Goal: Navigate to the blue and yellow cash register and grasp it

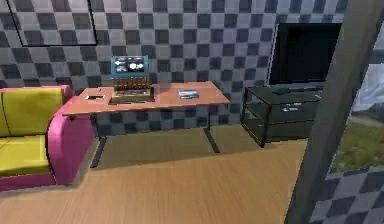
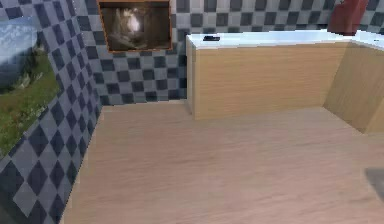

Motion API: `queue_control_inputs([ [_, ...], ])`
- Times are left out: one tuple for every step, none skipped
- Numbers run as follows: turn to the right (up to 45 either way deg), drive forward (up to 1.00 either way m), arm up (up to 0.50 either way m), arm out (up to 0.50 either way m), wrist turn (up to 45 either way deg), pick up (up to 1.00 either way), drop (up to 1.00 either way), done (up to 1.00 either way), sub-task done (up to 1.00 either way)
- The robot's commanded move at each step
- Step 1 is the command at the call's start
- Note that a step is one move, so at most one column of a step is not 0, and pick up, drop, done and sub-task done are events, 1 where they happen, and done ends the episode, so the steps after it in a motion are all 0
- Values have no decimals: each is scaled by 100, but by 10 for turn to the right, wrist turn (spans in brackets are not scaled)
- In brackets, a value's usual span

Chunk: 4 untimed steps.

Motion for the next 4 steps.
queue_control_inputs([
  [0, 100, 0, 0, 0, 0, 0, 0, 0],
  [120, 0, 0, 0, 0, 0, 0, 0, 0],
  [0, 25, 0, 0, 0, 0, 0, 0, 0],
  [-450, 0, 0, 0, 0, 0, 0, 0, 0],
])
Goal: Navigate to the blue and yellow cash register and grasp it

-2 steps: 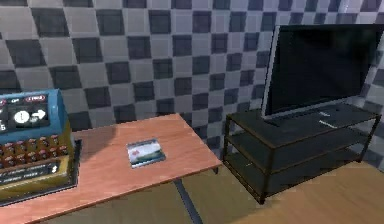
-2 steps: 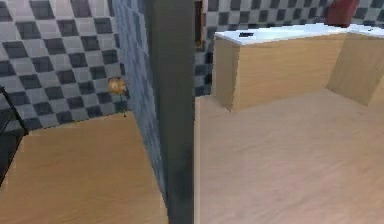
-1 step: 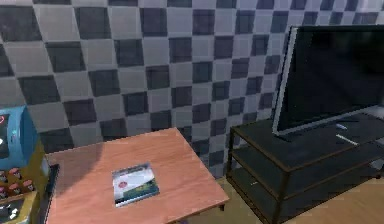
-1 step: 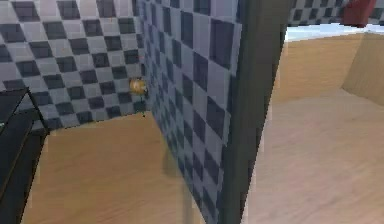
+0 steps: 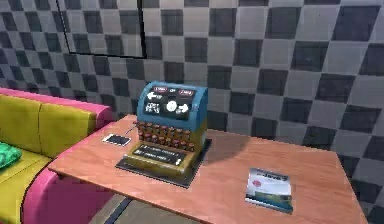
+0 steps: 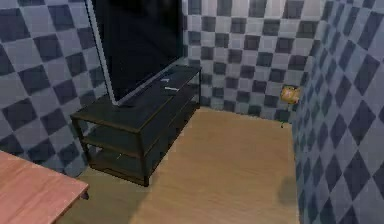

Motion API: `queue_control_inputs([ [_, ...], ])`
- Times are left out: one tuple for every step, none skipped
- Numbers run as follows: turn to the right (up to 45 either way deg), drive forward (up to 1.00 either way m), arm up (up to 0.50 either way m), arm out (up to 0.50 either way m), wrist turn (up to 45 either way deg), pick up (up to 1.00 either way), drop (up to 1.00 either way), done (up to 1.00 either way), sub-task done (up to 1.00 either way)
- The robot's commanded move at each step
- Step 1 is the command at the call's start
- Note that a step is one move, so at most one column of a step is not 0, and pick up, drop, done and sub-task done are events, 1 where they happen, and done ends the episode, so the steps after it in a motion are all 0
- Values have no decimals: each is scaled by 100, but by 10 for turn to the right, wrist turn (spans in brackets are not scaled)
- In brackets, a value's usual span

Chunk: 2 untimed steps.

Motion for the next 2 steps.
queue_control_inputs([
  [-450, 0, 0, 0, 0, 0, 0, 0, 0],
  [-450, 0, 0, 0, 0, 0, 0, 0, 0],
])
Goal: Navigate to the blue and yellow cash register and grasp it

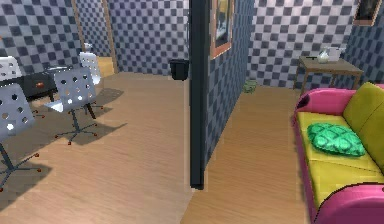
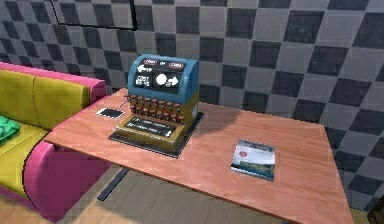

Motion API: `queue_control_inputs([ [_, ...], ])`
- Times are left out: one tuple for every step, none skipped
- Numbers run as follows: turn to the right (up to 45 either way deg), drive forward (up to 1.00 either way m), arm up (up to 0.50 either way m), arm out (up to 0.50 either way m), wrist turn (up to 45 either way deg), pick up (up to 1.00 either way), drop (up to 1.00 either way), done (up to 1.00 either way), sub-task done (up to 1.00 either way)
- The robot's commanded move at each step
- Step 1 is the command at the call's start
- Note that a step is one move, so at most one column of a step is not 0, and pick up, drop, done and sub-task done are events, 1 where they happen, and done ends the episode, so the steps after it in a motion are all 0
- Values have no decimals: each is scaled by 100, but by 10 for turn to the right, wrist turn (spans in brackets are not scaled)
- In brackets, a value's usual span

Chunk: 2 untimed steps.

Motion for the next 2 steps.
queue_control_inputs([
  [0, 0, 50, 0, 0, 0, 0, 0, 0],
  [0, 0, 30, 0, 0, 0, 0, 0, 0],
])
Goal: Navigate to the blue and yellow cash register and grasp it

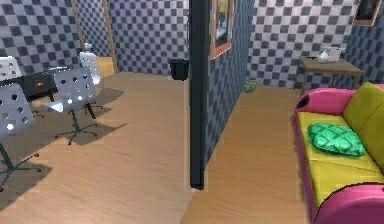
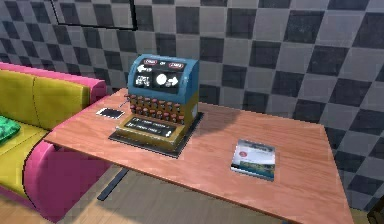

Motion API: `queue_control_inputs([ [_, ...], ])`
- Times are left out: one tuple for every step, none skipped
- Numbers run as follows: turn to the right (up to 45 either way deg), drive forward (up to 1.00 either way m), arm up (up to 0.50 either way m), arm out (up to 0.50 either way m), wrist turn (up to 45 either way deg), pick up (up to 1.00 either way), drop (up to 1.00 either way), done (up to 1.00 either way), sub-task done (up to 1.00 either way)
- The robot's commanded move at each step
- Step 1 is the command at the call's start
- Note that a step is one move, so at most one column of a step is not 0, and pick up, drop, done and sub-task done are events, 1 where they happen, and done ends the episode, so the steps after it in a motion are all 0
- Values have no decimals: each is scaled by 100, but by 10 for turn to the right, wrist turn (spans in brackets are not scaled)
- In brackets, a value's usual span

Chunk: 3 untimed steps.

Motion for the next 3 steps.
queue_control_inputs([
  [0, 0, 0, 44, 0, 0, 0, 0, 0],
  [0, 0, 0, 0, 450, 0, 0, 0, 0],
  [0, 0, 0, 0, 450, 0, 0, 0, 0],
])
